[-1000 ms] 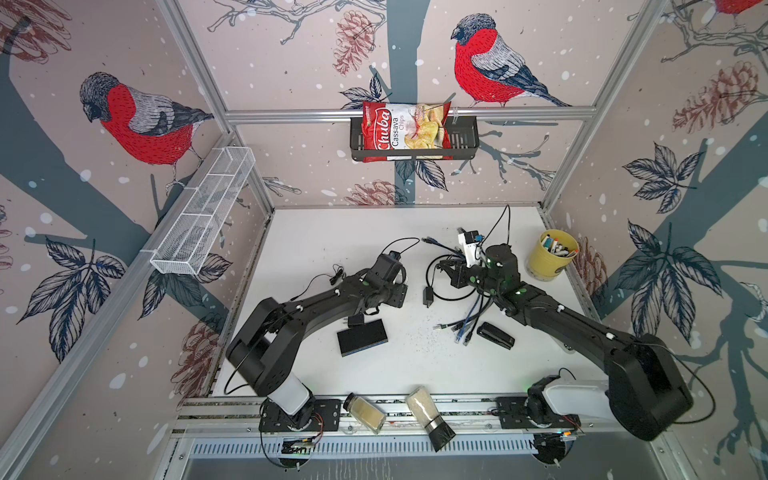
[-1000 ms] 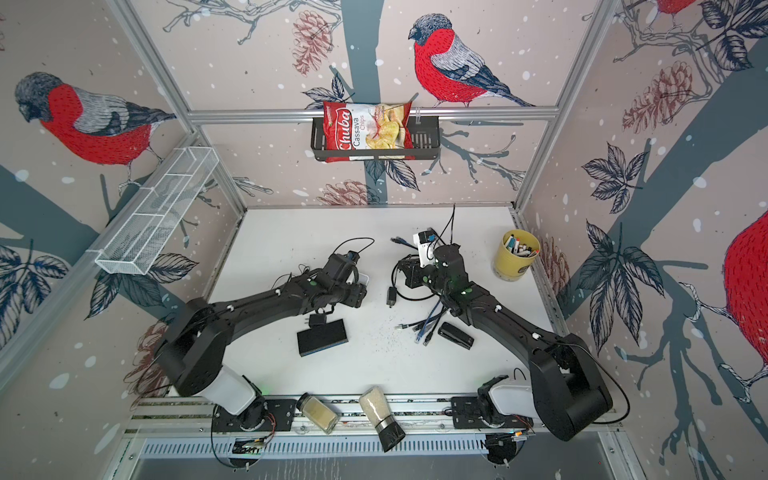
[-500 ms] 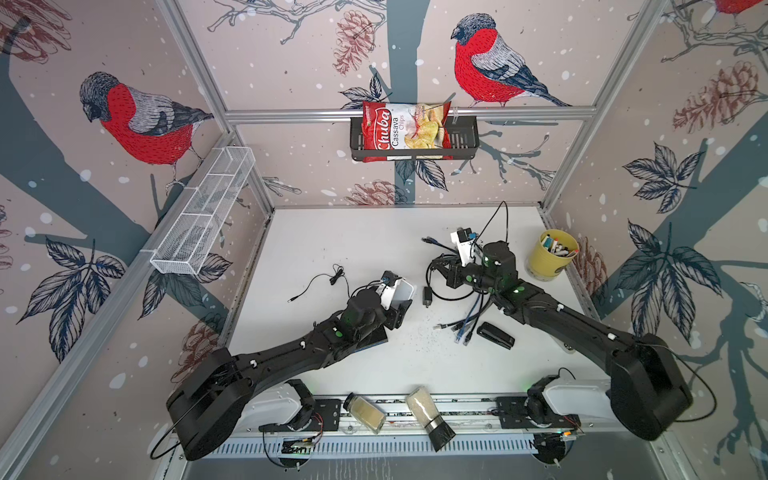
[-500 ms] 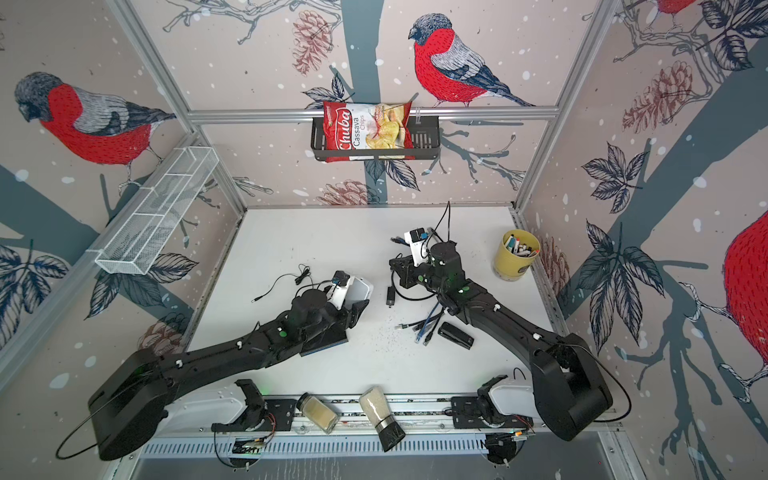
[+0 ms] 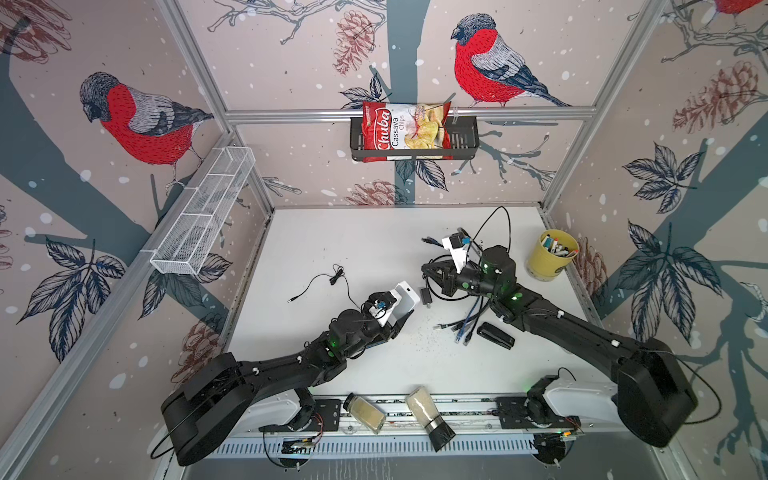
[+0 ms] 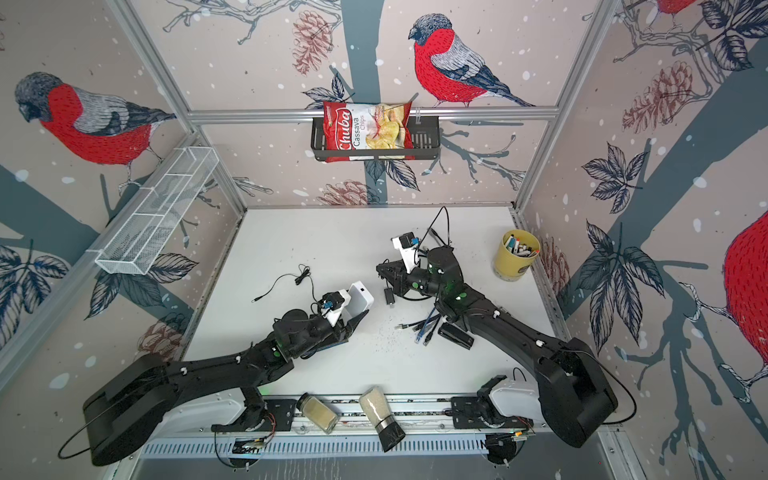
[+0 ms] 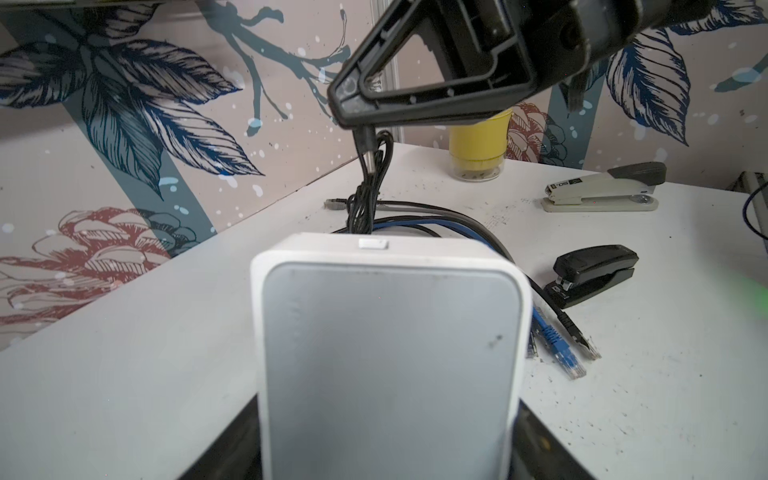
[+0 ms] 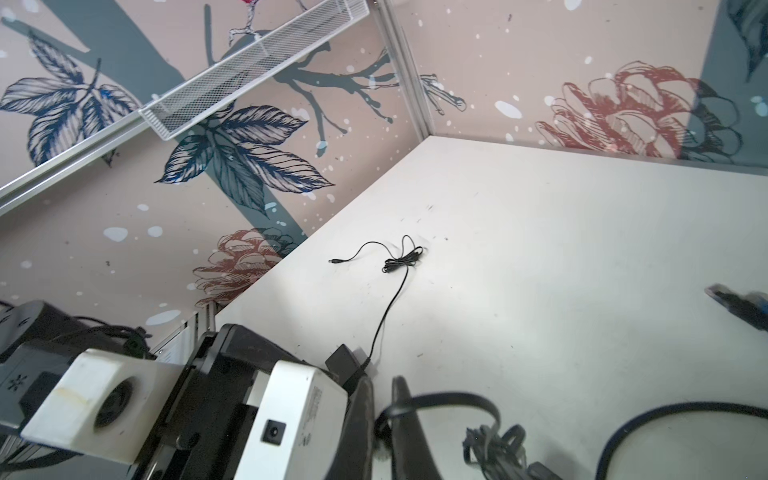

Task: Insert the plug into the switch port

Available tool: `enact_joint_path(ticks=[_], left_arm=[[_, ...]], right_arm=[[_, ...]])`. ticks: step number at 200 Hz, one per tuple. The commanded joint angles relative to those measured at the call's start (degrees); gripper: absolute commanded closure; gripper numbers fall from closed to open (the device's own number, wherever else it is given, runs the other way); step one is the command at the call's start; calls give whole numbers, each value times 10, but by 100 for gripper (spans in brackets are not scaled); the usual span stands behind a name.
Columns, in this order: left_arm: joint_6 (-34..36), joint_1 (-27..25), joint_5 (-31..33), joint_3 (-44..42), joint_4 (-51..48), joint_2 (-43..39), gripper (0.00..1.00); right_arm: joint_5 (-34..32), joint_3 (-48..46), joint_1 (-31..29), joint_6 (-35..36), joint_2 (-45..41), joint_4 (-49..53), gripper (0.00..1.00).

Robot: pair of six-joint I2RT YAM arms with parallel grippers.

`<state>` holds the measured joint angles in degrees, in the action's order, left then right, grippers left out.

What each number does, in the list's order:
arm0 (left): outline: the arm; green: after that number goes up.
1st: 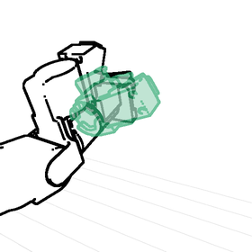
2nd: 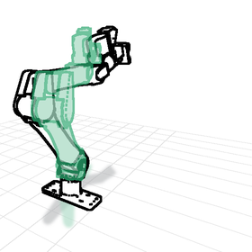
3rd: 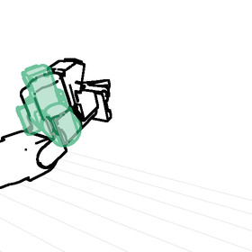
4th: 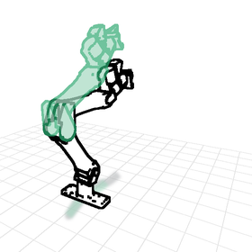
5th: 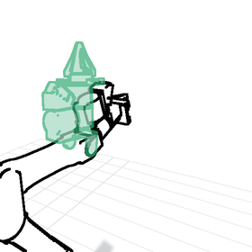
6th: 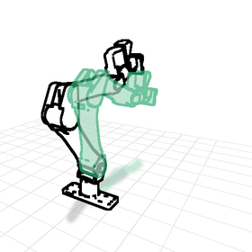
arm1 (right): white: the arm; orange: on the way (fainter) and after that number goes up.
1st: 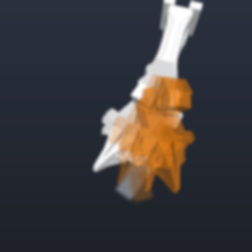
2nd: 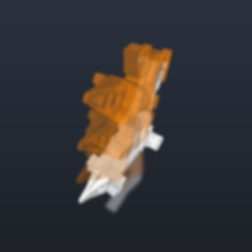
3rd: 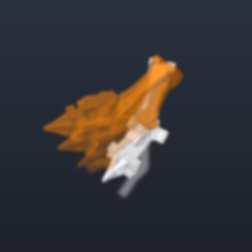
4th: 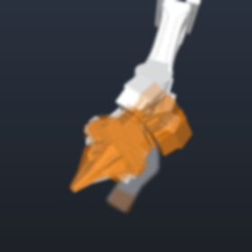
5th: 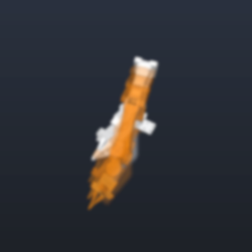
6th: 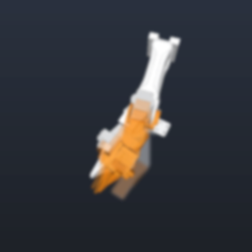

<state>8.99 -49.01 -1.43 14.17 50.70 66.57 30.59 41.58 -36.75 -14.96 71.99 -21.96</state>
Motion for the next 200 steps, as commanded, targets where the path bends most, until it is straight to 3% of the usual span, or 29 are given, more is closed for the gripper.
enact_joint_path(ticks=[1, 31, 100, 200], left_arm=[[47, -1, -24, -8, 96, 17, 63], [68, -1, -33, -11, 141, 46, 63], [74, -1, -33, 1, 142, 55, 63], [59, -1, -44, -6, 148, 44, 64]], right_arm=[[38, -11, -10, 22, -17, -46, 99], [50, -22, -20, 27, -25, -55, 99], [79, -54, -31, 26, -55, -86, 100], [55, -46, -50, 13, -28, -122, 99]])
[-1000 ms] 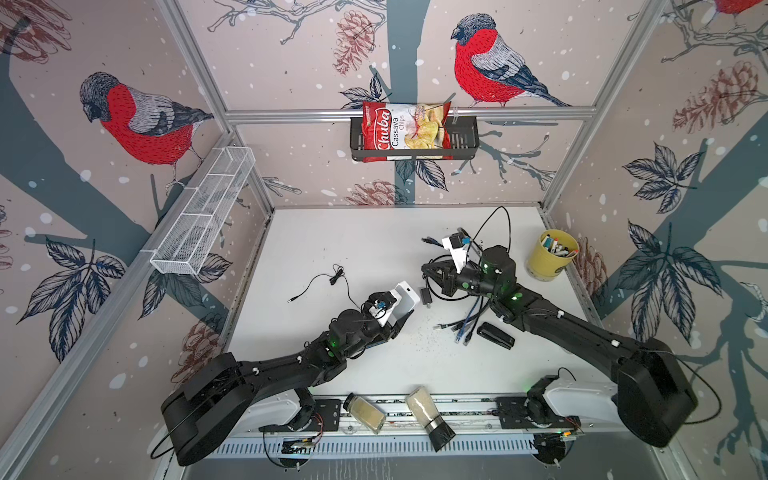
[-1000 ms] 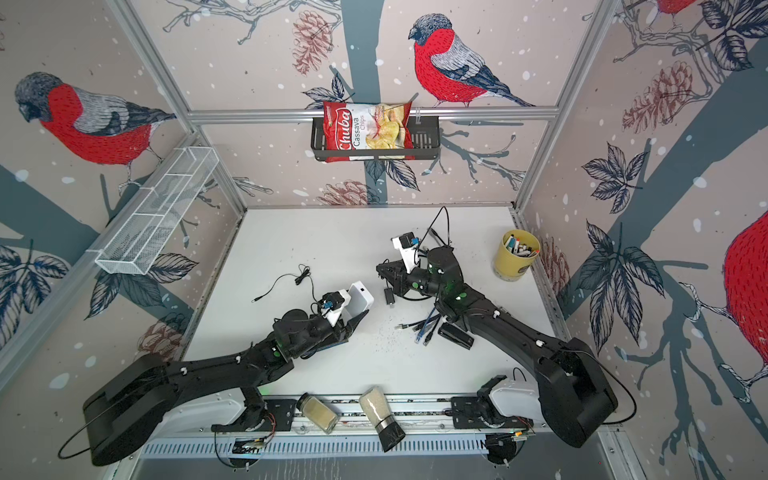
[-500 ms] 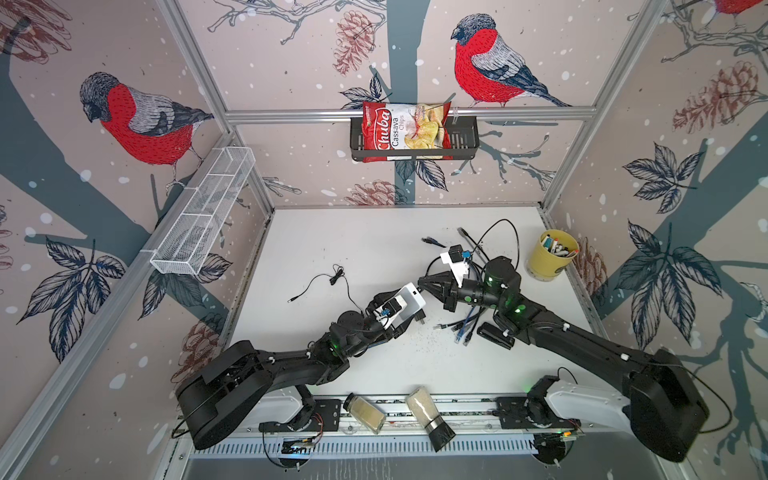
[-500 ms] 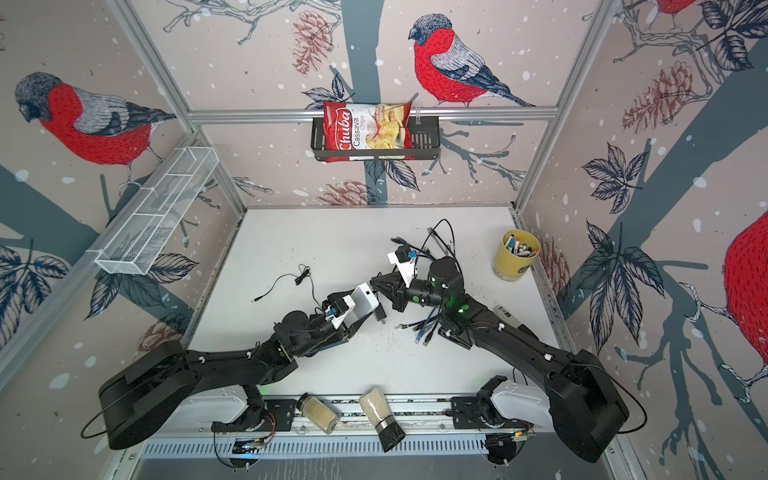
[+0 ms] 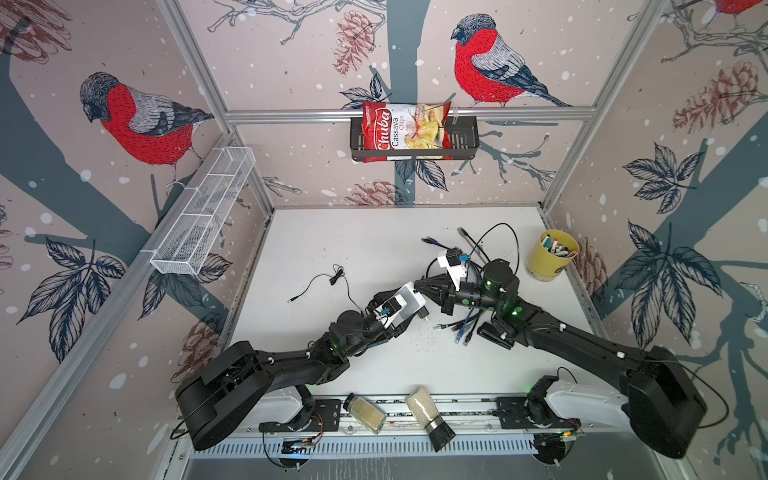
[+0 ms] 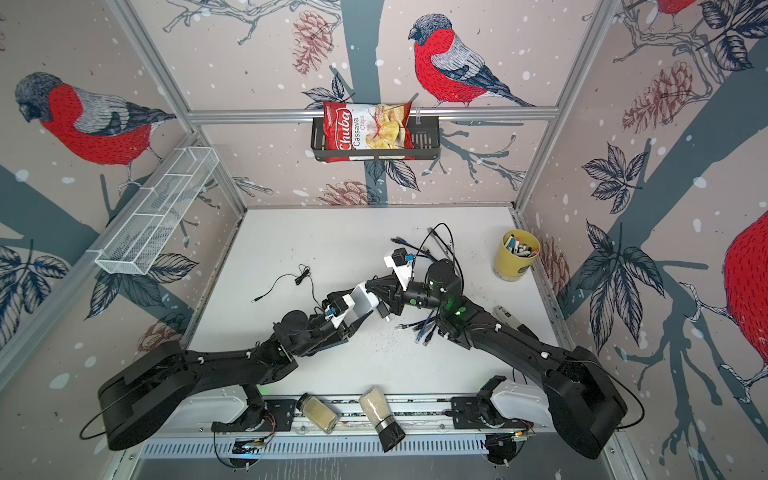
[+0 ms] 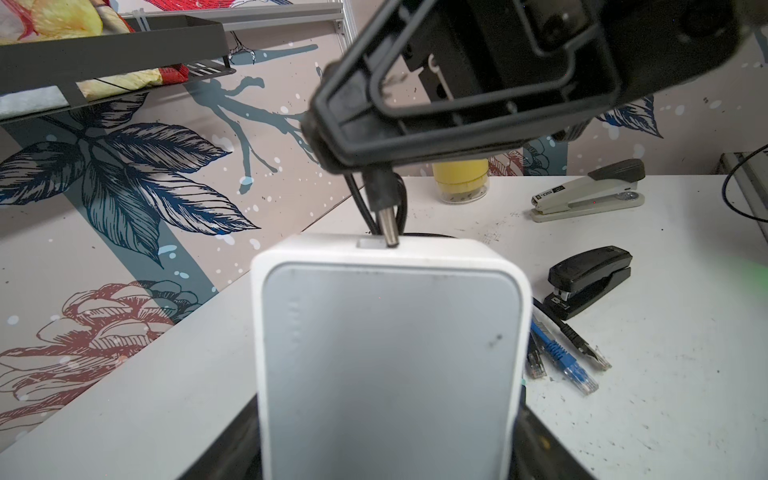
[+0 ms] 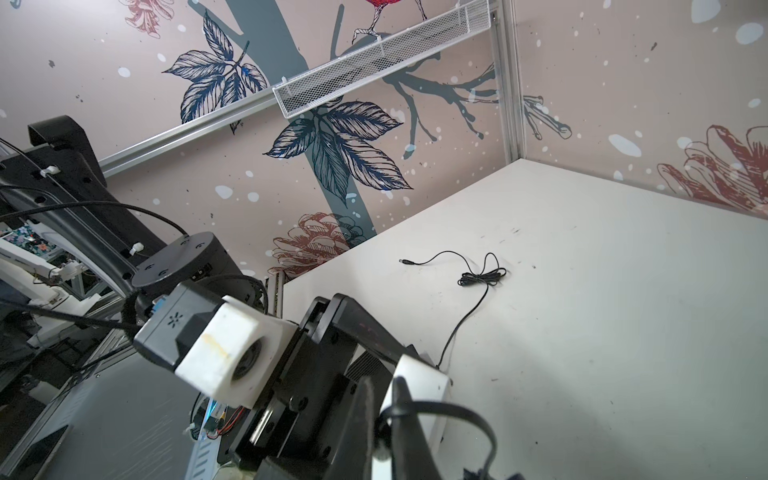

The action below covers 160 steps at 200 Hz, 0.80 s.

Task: Insert the plug into the switch port

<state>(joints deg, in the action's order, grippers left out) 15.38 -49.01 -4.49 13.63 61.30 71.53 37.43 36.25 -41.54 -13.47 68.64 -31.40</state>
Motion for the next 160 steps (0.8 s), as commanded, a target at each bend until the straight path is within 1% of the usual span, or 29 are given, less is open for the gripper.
enact_joint_path(ticks=[1, 57, 100, 124, 160], left_arm=[[-5, -1, -14, -1, 43, -6, 64], [-18, -1, -21, -11, 68, -13, 64], [-49, -1, -5, -19, 123, -22, 66], [-59, -1, 7, -16, 134, -34, 67], [-62, -1, 5, -11, 138, -49, 67]], right_arm=[[-13, 7, -2, -2, 5, -28, 100], [-30, 8, -11, -3, 16, -31, 100], [-53, 4, -29, 13, 17, -6, 100], [-64, -4, -39, 17, 15, 3, 100], [-81, -4, -52, 27, 18, 24, 100]])
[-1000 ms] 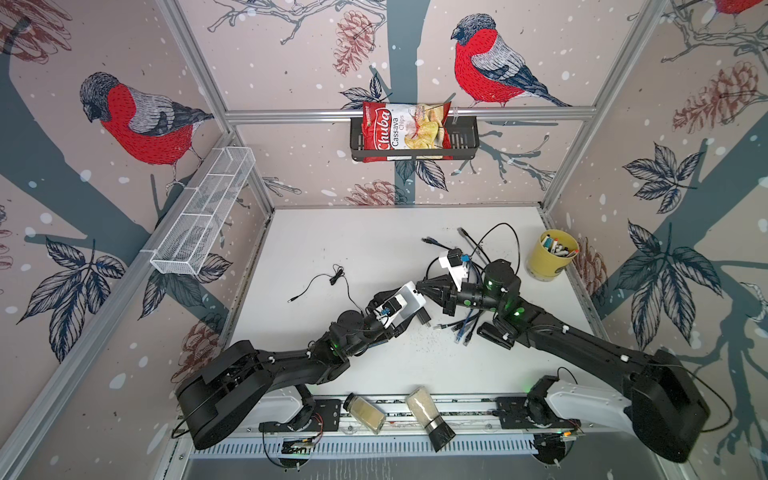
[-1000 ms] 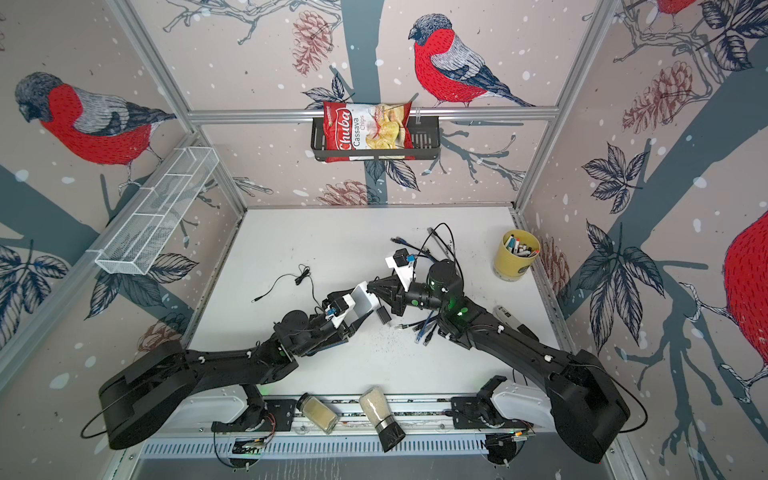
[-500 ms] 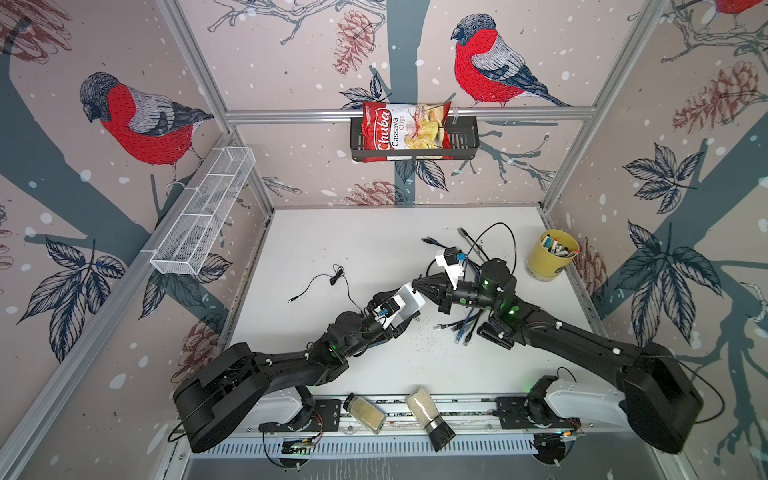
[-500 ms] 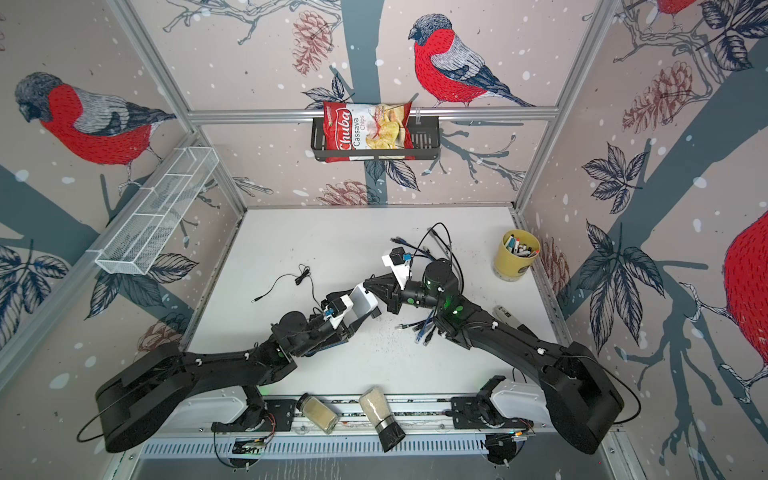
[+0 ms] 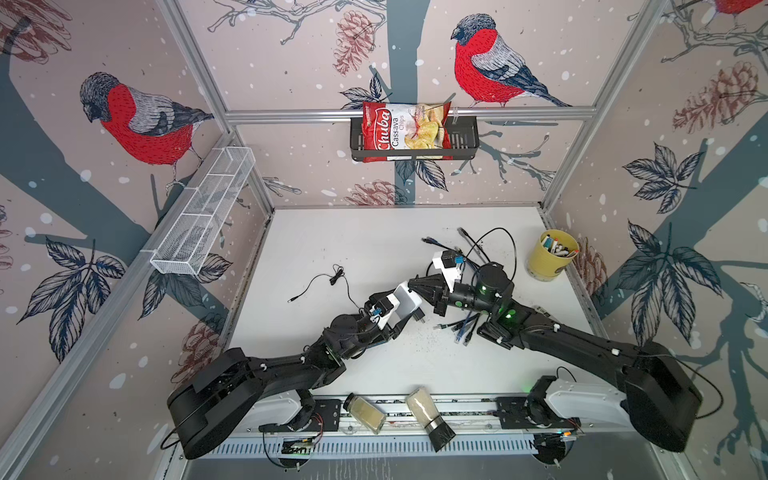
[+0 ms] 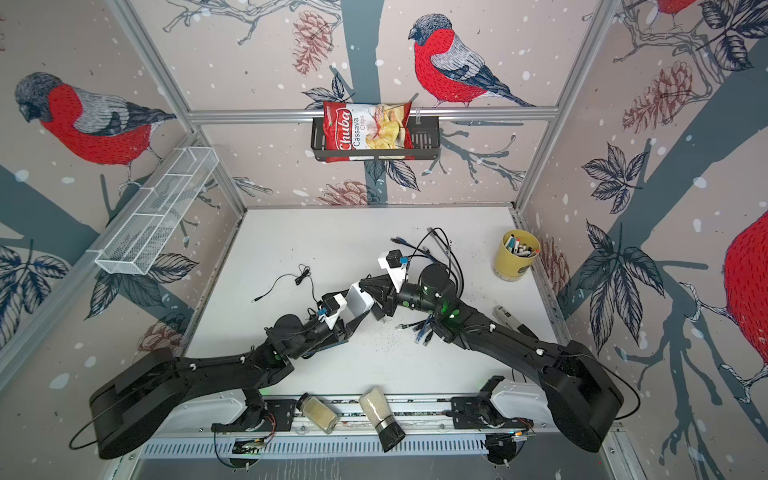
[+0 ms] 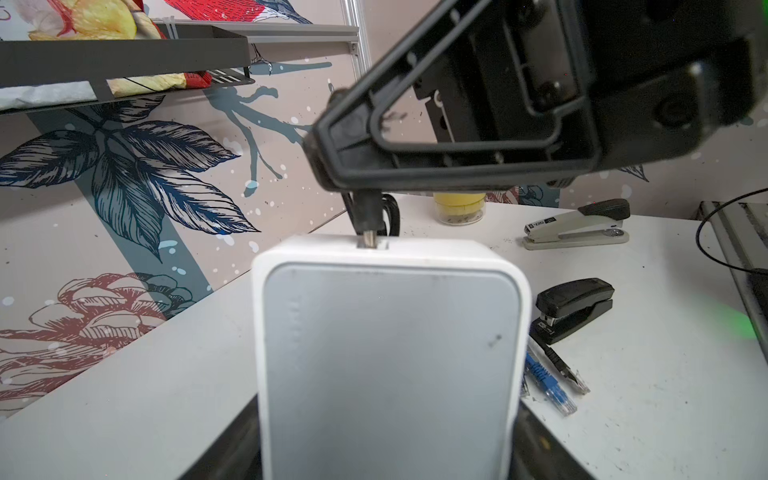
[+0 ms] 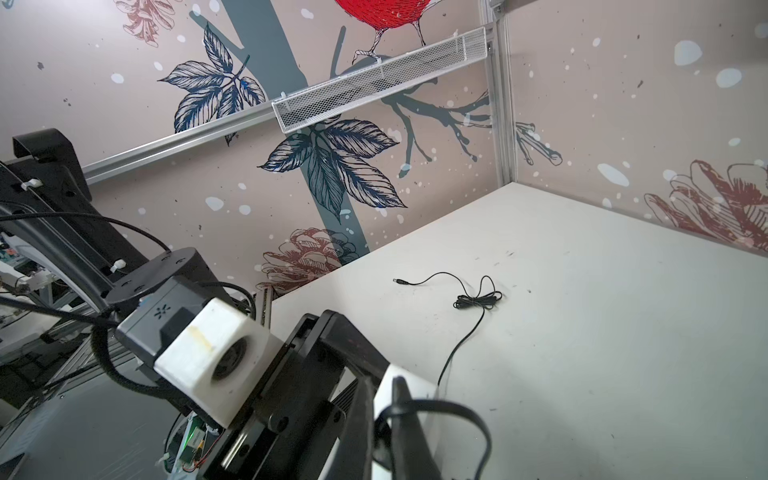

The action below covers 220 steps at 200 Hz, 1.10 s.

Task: Insert the plug into the switch port

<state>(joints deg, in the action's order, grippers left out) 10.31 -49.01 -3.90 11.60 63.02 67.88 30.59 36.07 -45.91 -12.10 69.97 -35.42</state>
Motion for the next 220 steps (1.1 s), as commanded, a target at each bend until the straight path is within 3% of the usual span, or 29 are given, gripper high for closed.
enact_joint_path(ticks=[1, 96, 165, 205, 220], left_arm=[[-12, -1, -1, 10, 121, -13, 67], [8, -1, -9, 30, 99, -43, 67], [2, 0, 26, 37, 127, -33, 68], [-43, 0, 74, 97, -26, -14, 68], [-71, 0, 81, 124, -100, 0, 68]], right_arm=[[-13, -2, -9, 13, 6, 64, 100], [-39, 22, -25, 28, 48, 119, 100], [-45, 27, -29, 25, 66, 118, 100], [-81, 63, -13, 16, 80, 144, 93], [-85, 69, -2, 12, 78, 144, 86]])
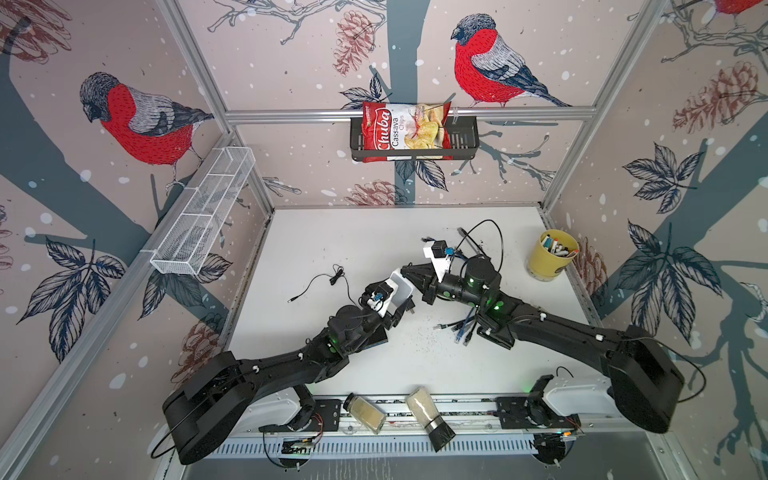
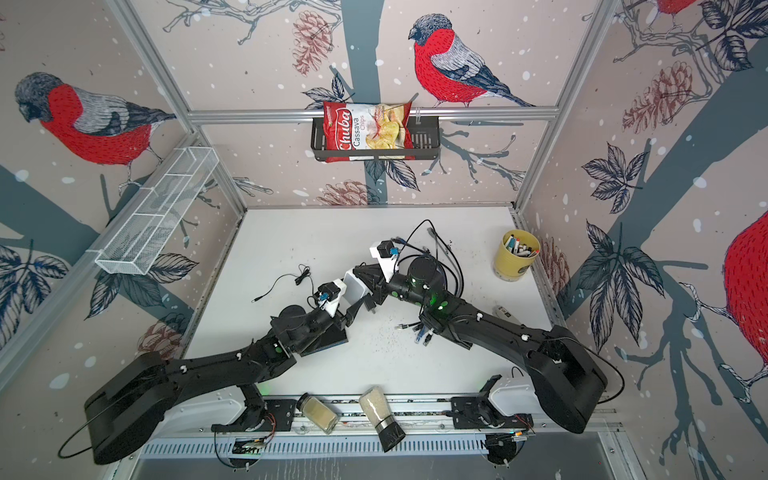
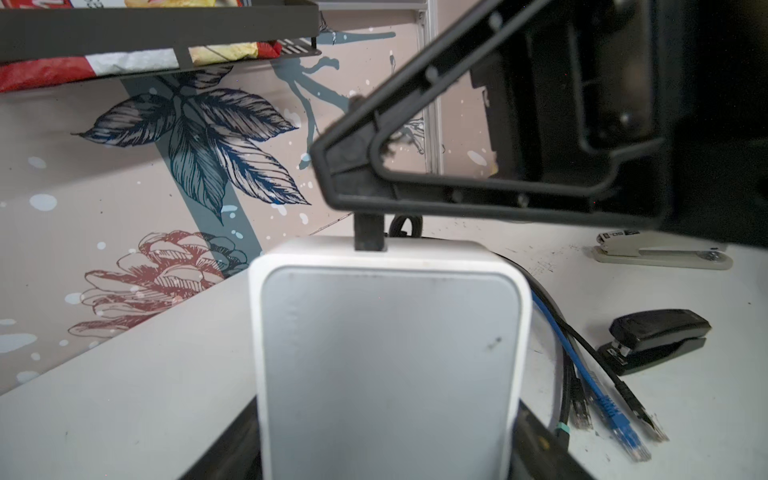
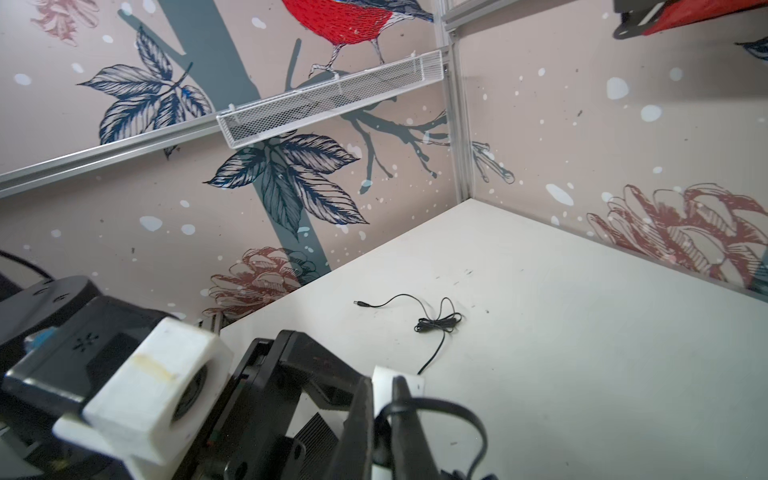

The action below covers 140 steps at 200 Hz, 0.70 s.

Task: Insert the plug into the switch port

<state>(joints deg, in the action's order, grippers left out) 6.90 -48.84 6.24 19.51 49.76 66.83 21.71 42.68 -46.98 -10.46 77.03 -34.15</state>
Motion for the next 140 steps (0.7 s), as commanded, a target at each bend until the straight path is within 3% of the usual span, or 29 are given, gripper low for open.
enact_joint_path(ticks=[1, 48, 88, 140], left_arm=[[-39, -2, -19, 47, 27, 11, 68], [-102, 6, 31, 95, -89, 45, 69], [-168, 64, -15, 171, -200, 84, 70], [-152, 91, 20, 297, -290, 153, 71]], right_arm=[[4, 4, 10, -5, 7, 131, 85], [18, 24, 63, -15, -6, 139, 72], [22, 15, 107, -6, -50, 144, 61], [-9, -22, 143, -8, -117, 136, 54]])
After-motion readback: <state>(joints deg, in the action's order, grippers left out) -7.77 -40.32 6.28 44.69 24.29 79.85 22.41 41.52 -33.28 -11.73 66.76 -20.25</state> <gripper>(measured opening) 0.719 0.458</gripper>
